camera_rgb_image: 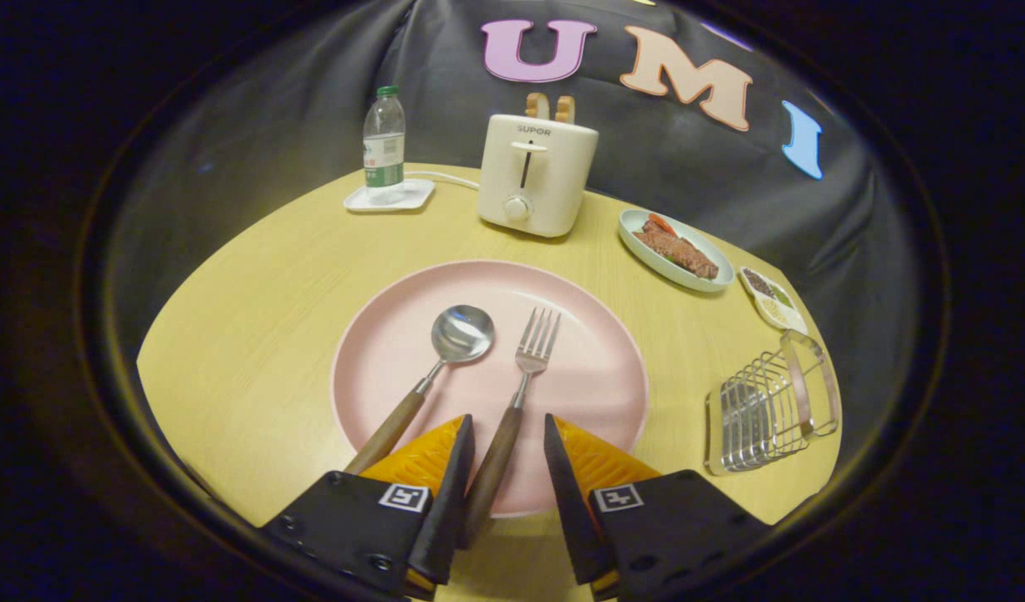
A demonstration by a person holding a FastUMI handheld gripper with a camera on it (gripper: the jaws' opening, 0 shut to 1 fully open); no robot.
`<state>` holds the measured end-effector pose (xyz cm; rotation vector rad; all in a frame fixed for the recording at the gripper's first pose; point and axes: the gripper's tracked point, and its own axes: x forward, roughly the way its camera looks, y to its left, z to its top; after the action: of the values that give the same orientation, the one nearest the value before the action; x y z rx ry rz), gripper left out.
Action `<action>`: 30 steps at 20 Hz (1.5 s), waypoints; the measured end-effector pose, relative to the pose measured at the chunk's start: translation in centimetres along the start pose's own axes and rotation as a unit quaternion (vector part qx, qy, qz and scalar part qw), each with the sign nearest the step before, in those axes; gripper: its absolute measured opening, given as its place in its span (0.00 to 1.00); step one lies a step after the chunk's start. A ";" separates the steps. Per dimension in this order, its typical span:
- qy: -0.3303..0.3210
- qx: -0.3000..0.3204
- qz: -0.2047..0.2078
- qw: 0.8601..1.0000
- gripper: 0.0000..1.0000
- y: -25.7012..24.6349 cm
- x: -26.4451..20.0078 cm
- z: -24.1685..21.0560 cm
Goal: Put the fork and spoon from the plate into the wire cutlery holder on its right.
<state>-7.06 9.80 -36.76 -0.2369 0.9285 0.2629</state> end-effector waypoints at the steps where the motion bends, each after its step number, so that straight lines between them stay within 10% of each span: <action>1: 0.002 0.003 0.002 1.000 0.50 0.1 0.1 0.0; 10: 0.016 0.019 -0.006 1.000 0.08 -1.1 0.1 0.2; 30: 0.027 -0.026 0.047 0.998 0.08 -9.9 -7.5 4.2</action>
<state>-4.96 0.85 -27.36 -0.2497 0.9894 0.3686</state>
